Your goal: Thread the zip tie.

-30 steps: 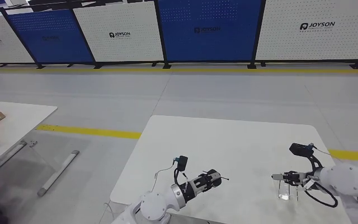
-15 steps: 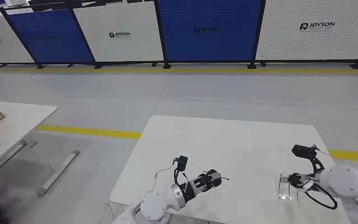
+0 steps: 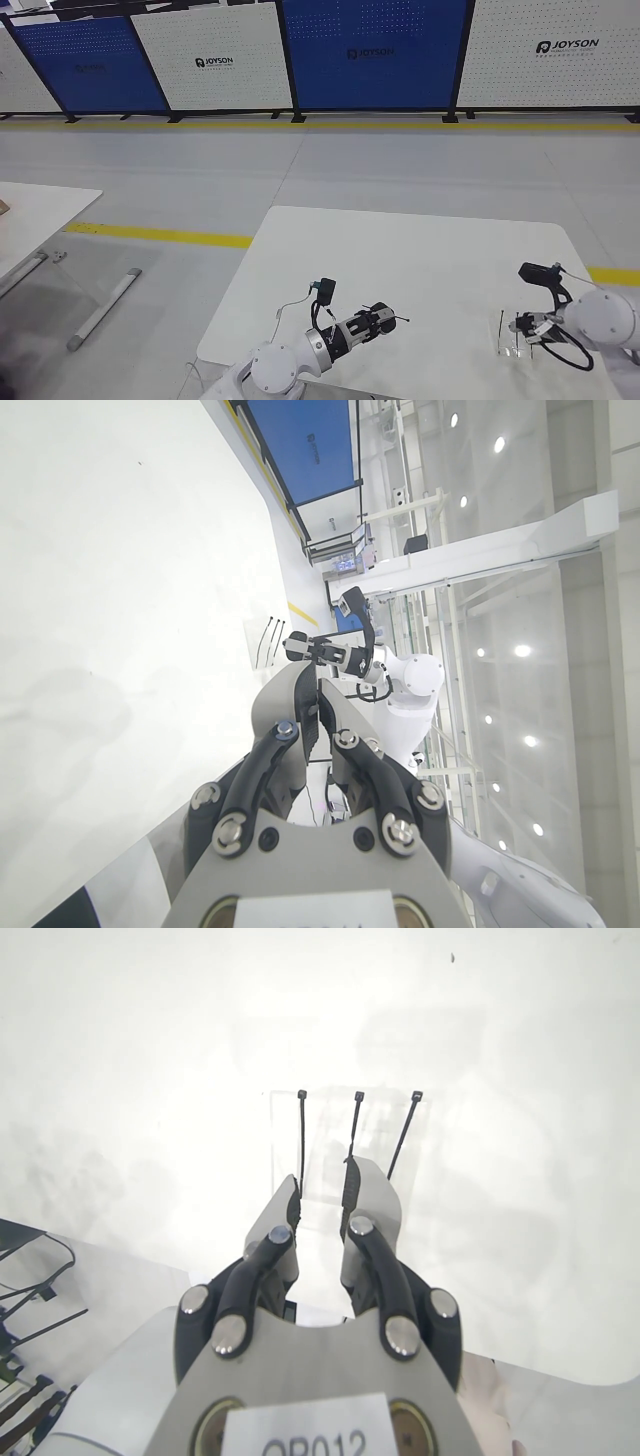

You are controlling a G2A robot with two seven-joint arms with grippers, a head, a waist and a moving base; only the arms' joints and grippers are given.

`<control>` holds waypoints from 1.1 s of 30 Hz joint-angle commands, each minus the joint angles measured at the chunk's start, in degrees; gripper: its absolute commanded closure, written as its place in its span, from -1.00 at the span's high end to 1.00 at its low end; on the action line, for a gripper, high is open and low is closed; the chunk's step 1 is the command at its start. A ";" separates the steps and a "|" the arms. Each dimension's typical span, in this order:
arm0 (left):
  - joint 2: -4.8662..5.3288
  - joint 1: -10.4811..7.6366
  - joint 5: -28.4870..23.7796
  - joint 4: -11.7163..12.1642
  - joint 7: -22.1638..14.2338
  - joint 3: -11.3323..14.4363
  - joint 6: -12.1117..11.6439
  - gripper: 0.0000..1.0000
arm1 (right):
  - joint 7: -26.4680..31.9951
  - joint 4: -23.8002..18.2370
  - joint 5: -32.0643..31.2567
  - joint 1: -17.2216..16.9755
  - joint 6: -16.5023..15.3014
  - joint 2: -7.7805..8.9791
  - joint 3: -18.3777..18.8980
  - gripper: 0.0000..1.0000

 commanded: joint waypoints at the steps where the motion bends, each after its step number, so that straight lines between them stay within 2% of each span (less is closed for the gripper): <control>1: 0.00 0.00 0.00 0.00 0.00 0.00 0.00 -1.00 | 0.00 0.42 0.16 0.35 -0.02 0.00 -0.37 -0.62; 16: 0.00 0.00 0.00 0.00 0.00 0.00 0.00 -1.00 | 0.00 5.42 -1.48 4.11 -0.02 -1.08 -5.07 -0.56; 23: 0.00 0.00 0.00 0.00 0.00 0.00 0.00 -1.00 | 0.00 7.40 -1.45 5.83 -0.02 -1.73 -7.53 -0.44; 33: 0.00 0.00 0.00 0.00 0.00 0.00 0.00 -1.00 | 0.00 9.53 -1.72 7.03 -0.02 -2.21 -8.98 -0.52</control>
